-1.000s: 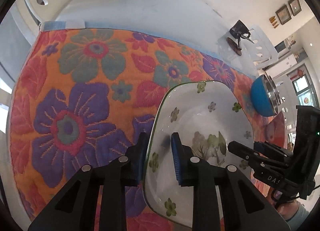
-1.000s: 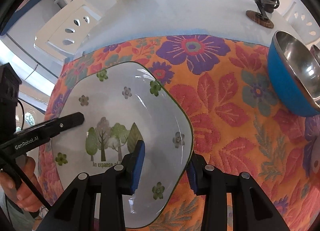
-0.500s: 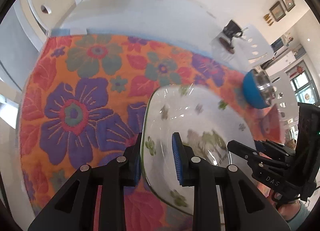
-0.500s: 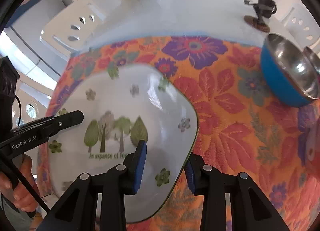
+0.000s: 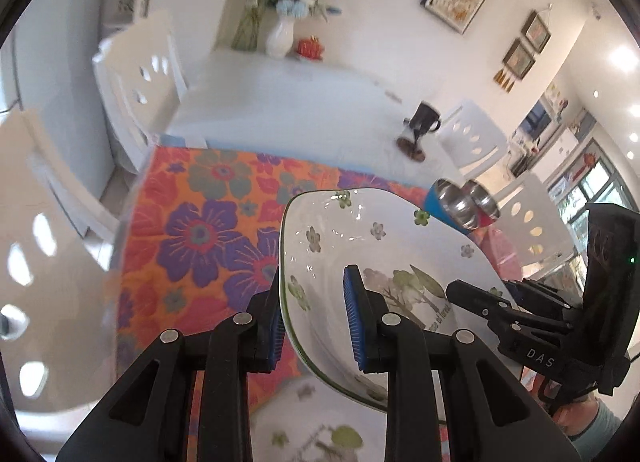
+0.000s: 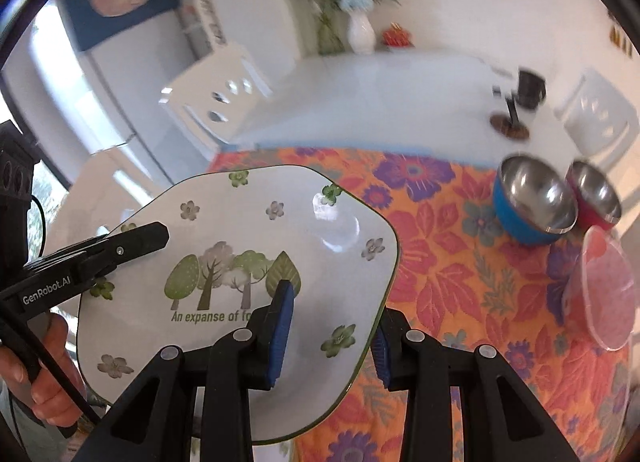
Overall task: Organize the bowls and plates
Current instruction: 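Carry the green-tree plate with the right gripper onto the plate stack, then open the right gripper and withdraw it from the stacked plates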
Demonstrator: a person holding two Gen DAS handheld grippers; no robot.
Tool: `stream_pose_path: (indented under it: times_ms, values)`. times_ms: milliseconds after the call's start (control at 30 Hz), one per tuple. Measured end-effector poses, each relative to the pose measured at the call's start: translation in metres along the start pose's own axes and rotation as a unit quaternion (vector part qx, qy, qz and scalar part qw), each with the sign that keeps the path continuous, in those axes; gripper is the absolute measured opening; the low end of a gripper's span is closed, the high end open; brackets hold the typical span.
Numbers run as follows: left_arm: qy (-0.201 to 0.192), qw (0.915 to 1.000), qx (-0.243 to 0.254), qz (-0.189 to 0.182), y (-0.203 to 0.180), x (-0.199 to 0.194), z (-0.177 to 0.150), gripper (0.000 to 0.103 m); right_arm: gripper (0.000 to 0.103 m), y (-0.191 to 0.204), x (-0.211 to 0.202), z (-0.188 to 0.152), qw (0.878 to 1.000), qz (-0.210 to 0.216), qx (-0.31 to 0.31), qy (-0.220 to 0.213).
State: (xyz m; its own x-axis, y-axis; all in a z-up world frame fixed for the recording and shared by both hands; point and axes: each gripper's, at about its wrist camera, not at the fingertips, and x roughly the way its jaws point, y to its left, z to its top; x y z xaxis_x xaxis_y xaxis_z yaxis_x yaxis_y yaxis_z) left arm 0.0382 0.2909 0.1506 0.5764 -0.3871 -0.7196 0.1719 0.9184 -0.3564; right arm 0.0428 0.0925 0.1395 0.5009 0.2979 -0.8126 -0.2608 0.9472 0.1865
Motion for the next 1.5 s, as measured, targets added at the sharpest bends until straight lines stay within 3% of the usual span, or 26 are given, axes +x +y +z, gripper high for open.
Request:
stream_pose_path:
  times_ms: [133,300,433,767,1200,1500]
  values:
    - [-0.025,0.9995,-0.016,0.012,-0.003,-0.041,-0.023,0.022,0.035,0.021,-0.031,-0.012,0.999,0.02,-0.029,-0.011]
    - [-0.021,0.9984,-0.027,0.045,-0.006,-0.067,-0.067,0.022,0.035,0.042,-0.05,-0.043,0.997,0.039,-0.062,0.006]
    - [0.003,0.9968,-0.045,0.066,-0.005,-0.069,-0.108,0.022,0.035,0.046,-0.043,-0.073,0.996,0.054,-0.065,0.034]
    - [0.047,0.9926,-0.085,0.073,0.004,-0.056,-0.179,0.022,0.035,0.049,-0.015,-0.149,0.991,0.056,-0.073,0.101]
    - [0.054,0.9903,-0.102,0.077,0.017,-0.034,-0.187,0.022,0.035,0.04,0.013,-0.161,0.991,0.045,-0.053,0.117]
    - [0.039,0.987,-0.121,0.098,0.03,-0.039,-0.174,0.022,0.035,0.036,0.003,-0.152,0.993,0.044,-0.058,0.094]
